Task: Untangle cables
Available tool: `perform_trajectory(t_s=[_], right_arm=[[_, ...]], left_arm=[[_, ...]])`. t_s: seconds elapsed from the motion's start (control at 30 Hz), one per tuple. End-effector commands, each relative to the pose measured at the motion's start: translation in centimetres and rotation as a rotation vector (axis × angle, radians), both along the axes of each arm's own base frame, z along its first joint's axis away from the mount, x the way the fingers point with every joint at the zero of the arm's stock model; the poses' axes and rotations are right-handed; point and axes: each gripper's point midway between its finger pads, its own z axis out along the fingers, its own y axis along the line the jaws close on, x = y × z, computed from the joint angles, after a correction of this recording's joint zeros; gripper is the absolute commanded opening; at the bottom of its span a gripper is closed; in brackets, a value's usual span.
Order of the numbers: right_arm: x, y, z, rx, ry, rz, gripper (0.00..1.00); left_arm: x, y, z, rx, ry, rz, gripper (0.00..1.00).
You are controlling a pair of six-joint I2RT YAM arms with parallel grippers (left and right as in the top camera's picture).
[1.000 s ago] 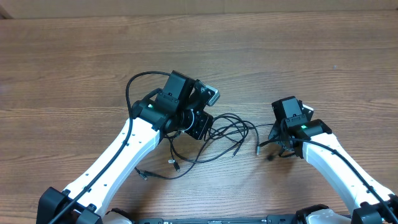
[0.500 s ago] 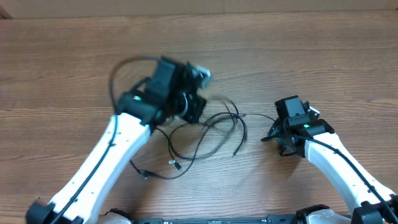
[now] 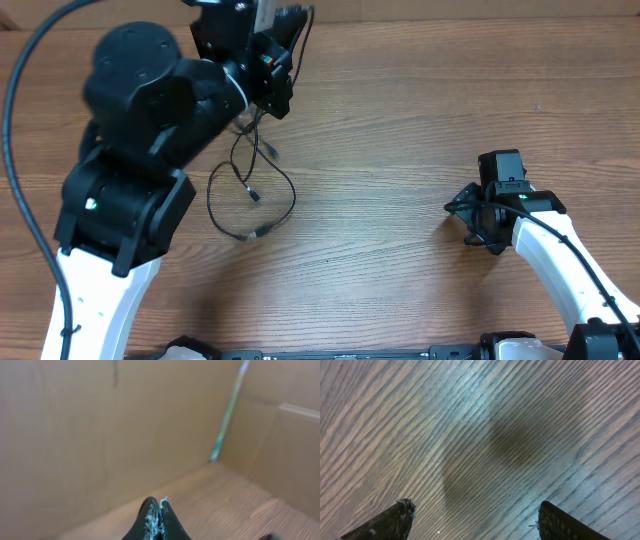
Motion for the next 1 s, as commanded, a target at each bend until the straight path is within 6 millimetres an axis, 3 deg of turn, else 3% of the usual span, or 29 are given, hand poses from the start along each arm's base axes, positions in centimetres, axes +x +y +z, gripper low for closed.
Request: perform_trajectory(t_s=[0.0, 0.63, 0.83, 0.93, 0.97], right_arm=[[0.8, 0.3, 0.9, 0.015, -0.035, 0.023, 0.78], [0.7, 0.3, 0.9, 0.018, -0.031, 0.027, 0.80], [0.7, 0.3, 0.9, 0.018, -0.031, 0.028, 0.80], [0.7, 0.3, 0.9, 0.018, -0.031, 0.028, 0.81], [0.7, 0.3, 0.9, 0.014, -0.031, 0.044, 0.80]], left_arm=[[-1.2, -0.8, 1.9, -0.045, -0.031, -0.072, 0.04], [-0.4, -1.1, -5.6, 0.094, 0.218, -0.071, 0.04], [0.7, 0.8, -7.4, 0.174, 0.249, 0.048, 0.04], [1.7, 2.5, -6.4, 0.227, 0.168, 0.153, 0.04], [2.4, 4.8, -4.7, 0.224, 0.110, 0.297, 0.04]])
